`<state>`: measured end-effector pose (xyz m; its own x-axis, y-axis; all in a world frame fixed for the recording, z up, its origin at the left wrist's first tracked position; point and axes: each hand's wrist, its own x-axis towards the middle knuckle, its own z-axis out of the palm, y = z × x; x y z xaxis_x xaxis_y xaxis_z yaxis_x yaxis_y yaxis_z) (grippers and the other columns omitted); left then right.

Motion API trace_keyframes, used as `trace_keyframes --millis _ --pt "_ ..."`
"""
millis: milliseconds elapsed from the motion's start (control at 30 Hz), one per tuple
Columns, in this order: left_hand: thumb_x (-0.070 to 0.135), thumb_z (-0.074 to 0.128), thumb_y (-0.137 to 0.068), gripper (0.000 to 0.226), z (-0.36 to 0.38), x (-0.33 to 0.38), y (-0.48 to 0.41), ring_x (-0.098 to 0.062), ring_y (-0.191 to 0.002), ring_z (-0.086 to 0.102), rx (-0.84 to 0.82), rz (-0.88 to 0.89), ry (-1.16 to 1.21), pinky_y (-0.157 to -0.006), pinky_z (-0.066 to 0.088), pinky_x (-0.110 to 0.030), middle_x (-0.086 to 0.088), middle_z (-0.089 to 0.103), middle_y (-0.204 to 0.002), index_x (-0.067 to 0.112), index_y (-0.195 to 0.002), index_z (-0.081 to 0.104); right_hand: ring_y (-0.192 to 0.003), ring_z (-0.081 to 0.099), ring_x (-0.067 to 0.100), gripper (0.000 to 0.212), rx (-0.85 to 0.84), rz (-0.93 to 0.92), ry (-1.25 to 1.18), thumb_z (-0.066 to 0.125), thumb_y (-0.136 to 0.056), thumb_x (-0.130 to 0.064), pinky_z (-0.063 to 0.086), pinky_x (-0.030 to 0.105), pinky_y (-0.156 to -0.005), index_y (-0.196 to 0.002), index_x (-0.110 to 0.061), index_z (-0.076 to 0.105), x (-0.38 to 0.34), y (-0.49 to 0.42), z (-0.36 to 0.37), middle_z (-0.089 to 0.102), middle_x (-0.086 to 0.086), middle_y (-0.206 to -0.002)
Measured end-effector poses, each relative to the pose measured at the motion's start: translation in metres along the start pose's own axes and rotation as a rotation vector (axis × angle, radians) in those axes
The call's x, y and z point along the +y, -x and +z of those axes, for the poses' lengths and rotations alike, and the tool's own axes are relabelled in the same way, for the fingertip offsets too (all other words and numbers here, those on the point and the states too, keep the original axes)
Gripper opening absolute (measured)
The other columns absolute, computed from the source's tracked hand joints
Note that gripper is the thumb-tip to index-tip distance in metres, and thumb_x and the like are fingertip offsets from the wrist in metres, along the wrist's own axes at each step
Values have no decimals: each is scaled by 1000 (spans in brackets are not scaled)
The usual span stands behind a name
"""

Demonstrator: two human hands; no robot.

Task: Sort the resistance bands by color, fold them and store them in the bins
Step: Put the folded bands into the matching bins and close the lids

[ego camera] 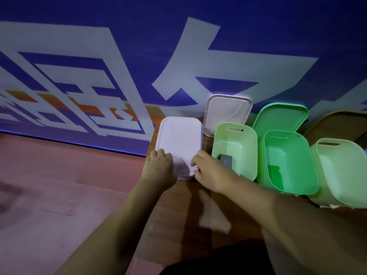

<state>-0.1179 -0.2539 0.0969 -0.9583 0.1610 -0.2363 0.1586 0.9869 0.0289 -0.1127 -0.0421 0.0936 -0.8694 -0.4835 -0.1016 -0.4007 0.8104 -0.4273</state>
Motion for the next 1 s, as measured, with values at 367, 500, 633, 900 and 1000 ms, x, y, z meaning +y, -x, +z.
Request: trace_keyframes --millis 367,500,633,900,1000 --pt "23 68 -95 28 -86 78 -106 -23 -110 55 74 184 400 -93 50 -36 -4 56 -125 16 -122 65 -98 65 32 14 274 360 15 60 -97 -19 56 42 -83 -105 -18 71 88 -33 -109 63 6 -116" --pt "11 64 -96 40 -100 107 -153 -27 -121 57 187 200 417 -93 46 -32 -7 53 -141 13 -136 61 -107 60 35 25 313 449 79 59 -96 -17 53 42 -83 -118 -12 68 116 -42 -140 58 10 -125" --pt "4 62 -94 44 -99 123 -180 -29 -120 57 245 178 413 -100 53 -38 -8 56 -138 13 -137 58 -119 54 35 35 317 453 138 60 -95 -15 53 48 -96 -130 -10 62 132 -46 -148 56 11 -131" --pt "8 59 -104 34 -83 129 -187 -31 -121 54 354 171 382 -104 51 -39 -11 56 -133 13 -136 68 -119 54 34 45 318 433 119 67 -98 -19 53 49 -99 -142 -13 58 150 -47 -140 51 11 -129" --pt "15 61 -106 24 -81 130 -182 -23 -111 56 347 180 450 -101 56 -33 -6 56 -122 15 -125 77 -107 54 33 26 363 396 184 61 -105 -22 51 44 -90 -128 -16 71 154 -45 -136 53 9 -114"
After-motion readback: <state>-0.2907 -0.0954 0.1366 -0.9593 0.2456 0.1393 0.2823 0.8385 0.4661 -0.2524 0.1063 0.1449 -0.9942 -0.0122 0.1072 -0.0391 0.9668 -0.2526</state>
